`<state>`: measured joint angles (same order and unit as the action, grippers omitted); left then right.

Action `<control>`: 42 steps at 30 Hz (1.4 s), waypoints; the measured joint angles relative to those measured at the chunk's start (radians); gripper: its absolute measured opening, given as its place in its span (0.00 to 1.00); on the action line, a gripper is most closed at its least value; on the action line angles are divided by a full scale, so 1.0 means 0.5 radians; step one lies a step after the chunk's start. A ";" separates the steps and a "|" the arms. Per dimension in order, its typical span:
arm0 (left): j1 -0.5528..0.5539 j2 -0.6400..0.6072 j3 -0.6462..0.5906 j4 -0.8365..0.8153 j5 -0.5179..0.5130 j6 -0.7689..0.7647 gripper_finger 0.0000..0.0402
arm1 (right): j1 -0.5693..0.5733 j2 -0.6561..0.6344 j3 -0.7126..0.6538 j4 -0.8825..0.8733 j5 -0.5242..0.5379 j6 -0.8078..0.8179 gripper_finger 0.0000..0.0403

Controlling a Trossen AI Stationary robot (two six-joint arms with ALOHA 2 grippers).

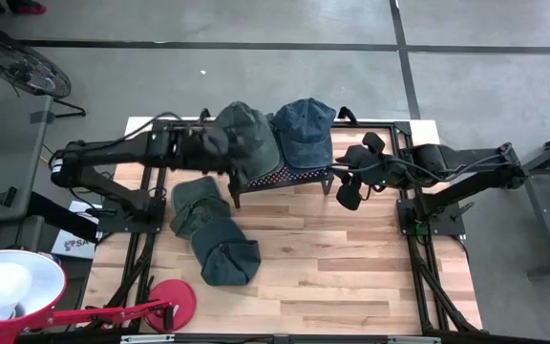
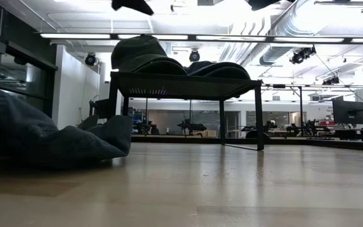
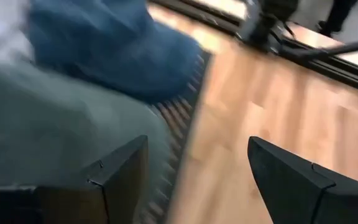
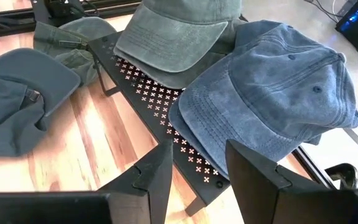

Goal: Pick & Place hat
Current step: Stack the dark blue cap on top of the dark blue cap on the shelf

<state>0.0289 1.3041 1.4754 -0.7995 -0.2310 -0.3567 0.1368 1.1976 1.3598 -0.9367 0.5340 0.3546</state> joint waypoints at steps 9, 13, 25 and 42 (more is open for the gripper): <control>-0.679 0.035 -0.001 -0.342 -0.127 -0.853 0.67 | 0.000 -0.001 0.000 0.001 -0.073 -0.131 0.35; -0.928 0.133 -0.002 -0.378 -0.053 -1.058 0.67 | 0.000 0.000 0.000 0.019 -0.173 -0.225 0.35; -1.277 0.592 -0.002 -0.449 0.236 -1.113 0.67 | 0.014 0.000 0.000 0.049 -0.308 -0.236 0.35; -1.481 1.007 -0.003 -0.450 0.243 -1.054 0.67 | 0.149 -0.001 0.000 0.058 -0.142 -0.134 0.35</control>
<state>-0.7114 1.8075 1.4738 -1.0245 -0.1095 -0.8837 0.2110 1.1974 1.3598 -0.9076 0.4631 0.2874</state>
